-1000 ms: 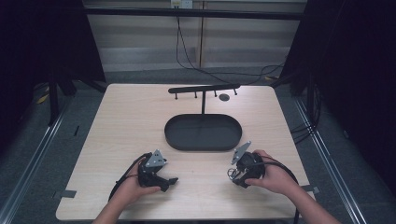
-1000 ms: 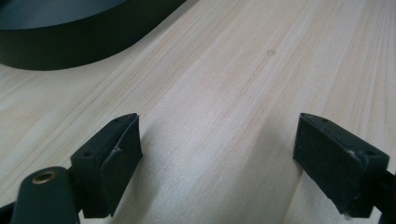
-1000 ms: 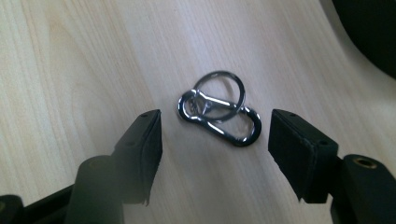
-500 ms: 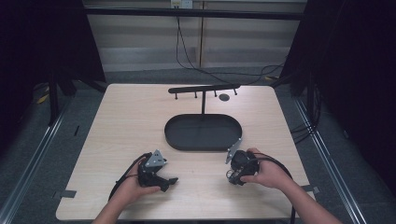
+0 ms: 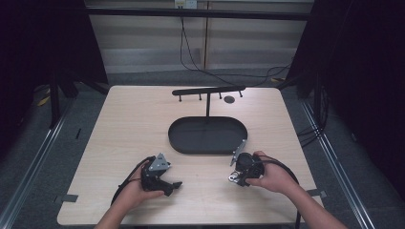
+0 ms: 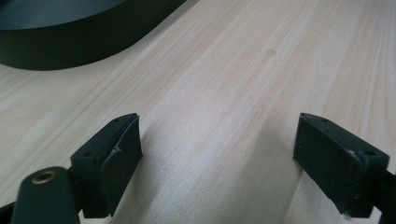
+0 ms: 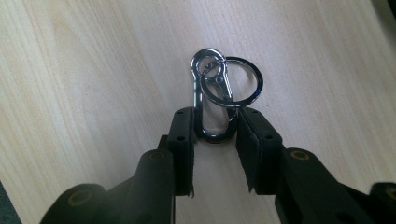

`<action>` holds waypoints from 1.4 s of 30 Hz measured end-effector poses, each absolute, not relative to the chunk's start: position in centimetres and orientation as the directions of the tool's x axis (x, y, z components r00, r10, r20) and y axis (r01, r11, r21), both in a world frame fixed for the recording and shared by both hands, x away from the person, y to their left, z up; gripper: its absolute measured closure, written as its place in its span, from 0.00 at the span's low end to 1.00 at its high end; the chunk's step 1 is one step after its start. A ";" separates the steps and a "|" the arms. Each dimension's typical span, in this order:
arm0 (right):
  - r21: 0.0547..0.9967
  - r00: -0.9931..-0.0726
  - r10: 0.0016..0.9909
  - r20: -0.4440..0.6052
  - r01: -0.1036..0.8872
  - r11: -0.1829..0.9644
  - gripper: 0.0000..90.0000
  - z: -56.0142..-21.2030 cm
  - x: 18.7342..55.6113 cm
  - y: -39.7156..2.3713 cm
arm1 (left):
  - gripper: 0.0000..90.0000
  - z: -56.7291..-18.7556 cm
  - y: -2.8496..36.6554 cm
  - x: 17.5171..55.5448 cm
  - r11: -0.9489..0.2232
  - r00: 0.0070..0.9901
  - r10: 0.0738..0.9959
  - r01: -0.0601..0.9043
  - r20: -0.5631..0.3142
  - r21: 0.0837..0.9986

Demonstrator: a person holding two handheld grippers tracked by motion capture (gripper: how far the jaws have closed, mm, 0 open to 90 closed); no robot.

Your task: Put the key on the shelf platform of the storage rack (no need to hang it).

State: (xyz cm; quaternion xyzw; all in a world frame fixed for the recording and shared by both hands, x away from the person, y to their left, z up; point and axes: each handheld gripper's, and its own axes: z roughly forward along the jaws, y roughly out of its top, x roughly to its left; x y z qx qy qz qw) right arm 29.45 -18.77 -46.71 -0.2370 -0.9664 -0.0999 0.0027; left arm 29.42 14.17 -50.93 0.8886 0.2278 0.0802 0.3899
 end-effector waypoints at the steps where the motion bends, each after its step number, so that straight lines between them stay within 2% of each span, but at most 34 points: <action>1: 0.181 -0.885 0.462 0.054 0.464 0.867 0.75 -46.7 29.5 -18.7 | 0.16 -50.9 14.2 29.4 -0.593 0.883 0.467 0.342 -0.035 0.729; 8: 0.156 -0.874 0.480 0.073 0.485 0.861 0.76 -46.6 29.7 -18.6 | 0.16 -50.9 14.2 29.4 -0.593 0.883 0.467 0.342 -0.035 0.729; 20: 0.188 -0.842 0.532 0.093 0.540 0.821 0.76 -46.0 29.8 -19.5 | 0.16 -50.9 14.2 29.4 -0.592 0.882 0.469 0.342 -0.033 0.729; 42: 0.254 -0.826 0.555 0.099 0.560 0.788 0.76 -43.5 30.4 -20.3 | 0.16 -50.9 14.2 29.4 -0.593 0.883 0.467 0.342 -0.035 0.729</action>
